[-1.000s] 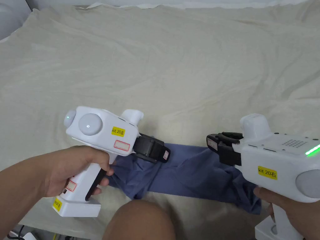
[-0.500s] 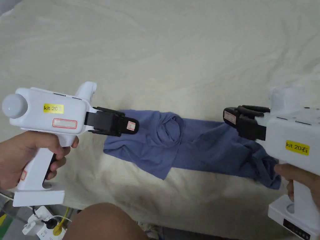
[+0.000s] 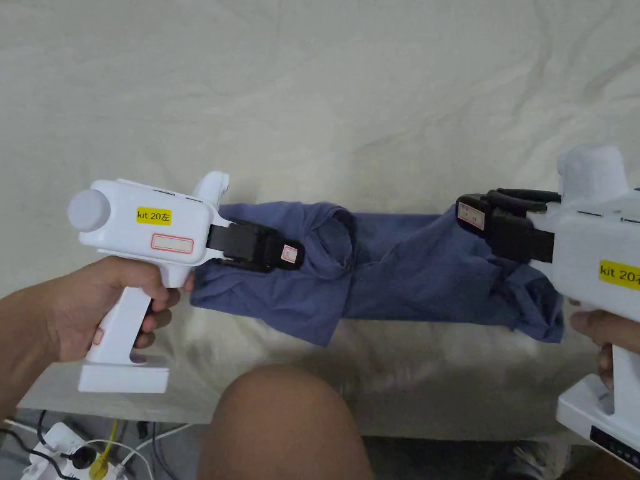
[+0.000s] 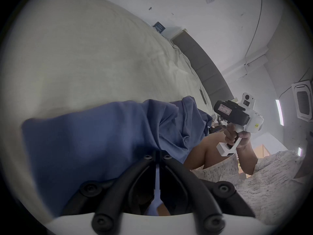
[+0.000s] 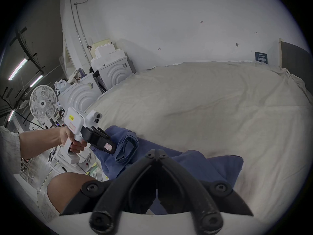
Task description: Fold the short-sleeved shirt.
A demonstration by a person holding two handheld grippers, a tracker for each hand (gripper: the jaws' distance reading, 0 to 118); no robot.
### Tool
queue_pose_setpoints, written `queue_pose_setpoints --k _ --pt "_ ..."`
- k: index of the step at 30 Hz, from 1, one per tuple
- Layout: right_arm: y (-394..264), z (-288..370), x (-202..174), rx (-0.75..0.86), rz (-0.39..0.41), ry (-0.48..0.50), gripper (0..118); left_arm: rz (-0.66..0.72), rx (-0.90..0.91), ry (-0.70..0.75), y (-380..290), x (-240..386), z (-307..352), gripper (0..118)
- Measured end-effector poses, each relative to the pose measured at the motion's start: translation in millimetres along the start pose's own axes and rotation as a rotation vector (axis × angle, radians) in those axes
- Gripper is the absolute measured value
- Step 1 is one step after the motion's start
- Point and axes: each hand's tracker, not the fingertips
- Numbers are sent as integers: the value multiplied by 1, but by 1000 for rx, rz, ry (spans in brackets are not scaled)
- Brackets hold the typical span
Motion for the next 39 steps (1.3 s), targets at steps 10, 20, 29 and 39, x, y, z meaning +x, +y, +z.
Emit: queue_pose_setpoints --k 10,20,29,39 --pt "1 6 10 3 -19 -49 0 -6 3 -74 11 7 -26 4" --pt "-3 3 11 -4 -4 -36 0 47 35 -1 16 -4 3 4" --pt "0 9 7 12 0 -20 0 126 6 -26 -38 -29 29 4" --pt "5 9 -4 12 11 -3 0 228 93 -28 -56 -50 65 4"
